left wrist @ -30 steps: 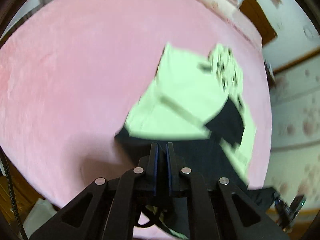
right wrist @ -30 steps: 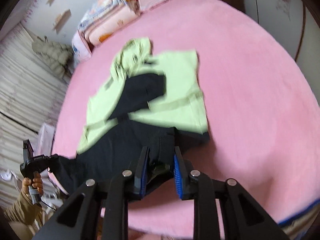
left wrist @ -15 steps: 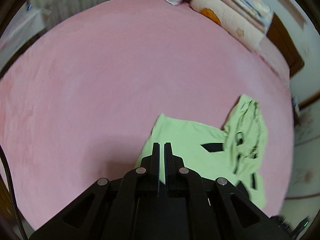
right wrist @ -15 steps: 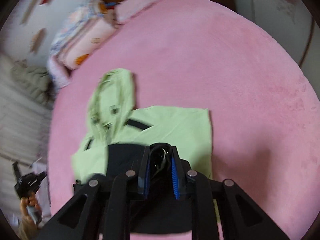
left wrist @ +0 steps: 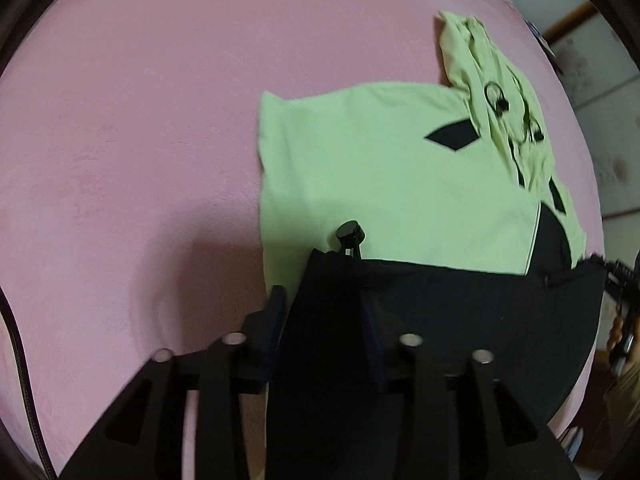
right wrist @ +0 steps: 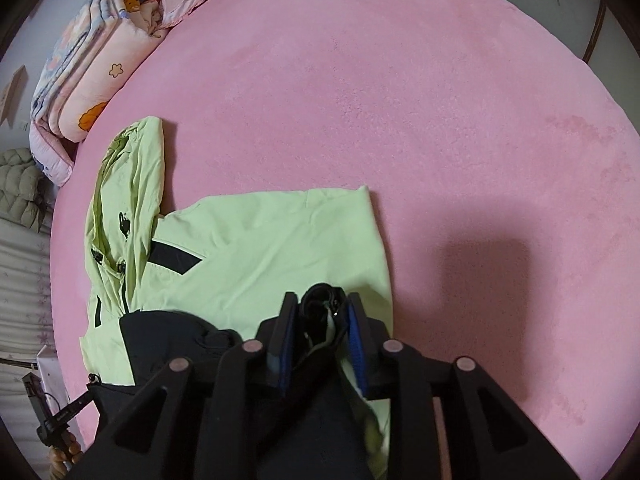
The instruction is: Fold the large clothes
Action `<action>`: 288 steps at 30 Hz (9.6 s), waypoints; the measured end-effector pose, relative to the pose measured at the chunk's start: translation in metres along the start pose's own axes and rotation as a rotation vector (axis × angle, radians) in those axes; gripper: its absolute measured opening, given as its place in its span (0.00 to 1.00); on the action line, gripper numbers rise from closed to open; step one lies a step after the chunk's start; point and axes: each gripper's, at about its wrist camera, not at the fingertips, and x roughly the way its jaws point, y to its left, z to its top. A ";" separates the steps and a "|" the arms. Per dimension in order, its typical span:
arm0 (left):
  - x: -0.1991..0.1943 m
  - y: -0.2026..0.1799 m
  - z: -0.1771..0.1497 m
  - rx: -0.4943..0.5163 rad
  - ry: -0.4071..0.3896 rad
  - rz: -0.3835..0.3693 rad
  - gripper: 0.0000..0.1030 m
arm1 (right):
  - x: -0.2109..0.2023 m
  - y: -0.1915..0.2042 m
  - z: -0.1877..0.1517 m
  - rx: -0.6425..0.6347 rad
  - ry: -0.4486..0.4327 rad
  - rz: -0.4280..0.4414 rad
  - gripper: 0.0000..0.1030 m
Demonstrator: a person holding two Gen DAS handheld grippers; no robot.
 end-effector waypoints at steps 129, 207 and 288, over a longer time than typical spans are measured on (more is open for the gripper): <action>-0.022 -0.138 -0.052 -0.070 -0.395 0.326 0.80 | -0.026 0.143 -0.148 -0.407 -0.231 0.080 0.44; 0.036 -0.191 0.277 0.180 -0.366 0.316 0.96 | 0.040 0.240 0.135 -0.316 -0.180 0.049 0.43; 0.045 -0.206 -0.004 0.159 -0.275 0.112 0.54 | 0.029 0.178 -0.117 -0.426 -0.158 -0.131 0.21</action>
